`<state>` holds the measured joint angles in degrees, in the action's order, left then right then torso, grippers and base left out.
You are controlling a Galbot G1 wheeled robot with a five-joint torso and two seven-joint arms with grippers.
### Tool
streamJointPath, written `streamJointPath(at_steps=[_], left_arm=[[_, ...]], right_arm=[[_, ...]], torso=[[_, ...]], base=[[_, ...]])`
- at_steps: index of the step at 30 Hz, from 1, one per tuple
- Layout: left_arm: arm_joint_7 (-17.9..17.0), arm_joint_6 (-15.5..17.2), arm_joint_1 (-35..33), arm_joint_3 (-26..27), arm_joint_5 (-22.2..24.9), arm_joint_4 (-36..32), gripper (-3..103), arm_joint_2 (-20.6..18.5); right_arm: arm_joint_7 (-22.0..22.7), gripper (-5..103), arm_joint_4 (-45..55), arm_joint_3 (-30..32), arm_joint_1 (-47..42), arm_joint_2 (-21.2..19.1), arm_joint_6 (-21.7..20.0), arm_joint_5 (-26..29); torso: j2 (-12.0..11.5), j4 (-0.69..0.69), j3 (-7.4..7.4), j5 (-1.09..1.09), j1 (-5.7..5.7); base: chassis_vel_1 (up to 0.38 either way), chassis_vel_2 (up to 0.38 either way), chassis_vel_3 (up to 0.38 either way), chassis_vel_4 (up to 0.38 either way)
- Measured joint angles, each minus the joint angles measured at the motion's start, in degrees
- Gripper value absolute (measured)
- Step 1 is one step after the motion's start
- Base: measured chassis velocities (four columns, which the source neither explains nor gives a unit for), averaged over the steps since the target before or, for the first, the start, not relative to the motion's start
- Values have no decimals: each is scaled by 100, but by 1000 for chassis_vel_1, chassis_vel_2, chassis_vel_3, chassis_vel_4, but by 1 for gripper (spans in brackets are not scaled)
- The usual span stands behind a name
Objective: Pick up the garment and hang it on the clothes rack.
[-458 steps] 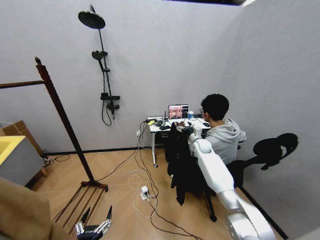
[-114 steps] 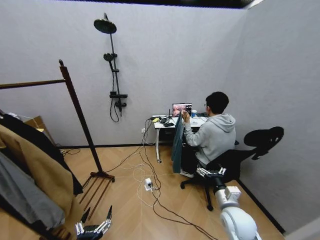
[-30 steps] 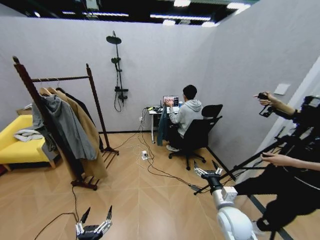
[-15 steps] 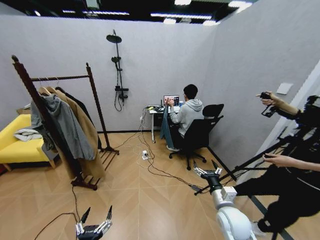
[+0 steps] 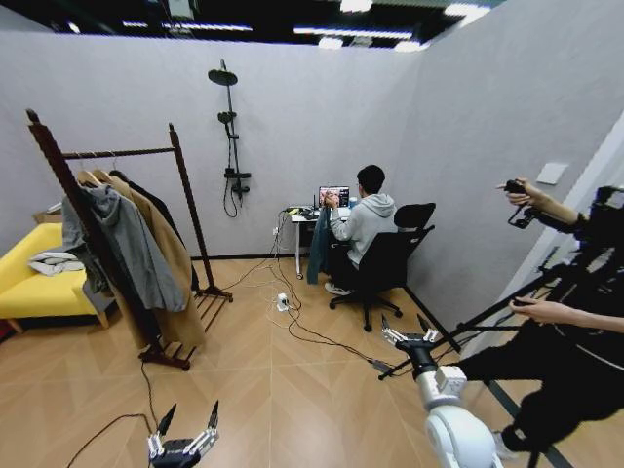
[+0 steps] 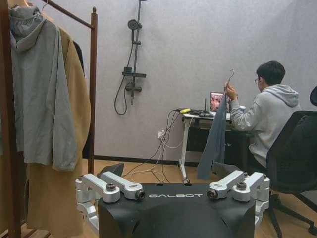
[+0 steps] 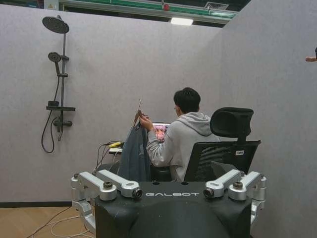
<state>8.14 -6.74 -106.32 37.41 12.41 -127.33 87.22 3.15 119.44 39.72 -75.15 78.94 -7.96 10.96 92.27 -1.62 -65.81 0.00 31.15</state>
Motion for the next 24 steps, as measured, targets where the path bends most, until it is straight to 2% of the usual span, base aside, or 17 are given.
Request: streamJointPath(at_steps=[8,13,24], left_arm=[[0,0,0,0,0,0,100,0],[0,0,0,0,0,0,100,0],[0,0,0,0,0,0,100,0]], right_arm=[[-2,100,190,-10,-147,38,-20,33],[-120,100,435,-24,-427,70,-222,358],[-146,100,495,-16,-602,204,-311,303]], torso=[[0,1,0,0,0],[0,0,0,0,0],[0,0,0,0,0]], base=[[0,0,0,0],[0,0,0,0],[0,0,0,0]])
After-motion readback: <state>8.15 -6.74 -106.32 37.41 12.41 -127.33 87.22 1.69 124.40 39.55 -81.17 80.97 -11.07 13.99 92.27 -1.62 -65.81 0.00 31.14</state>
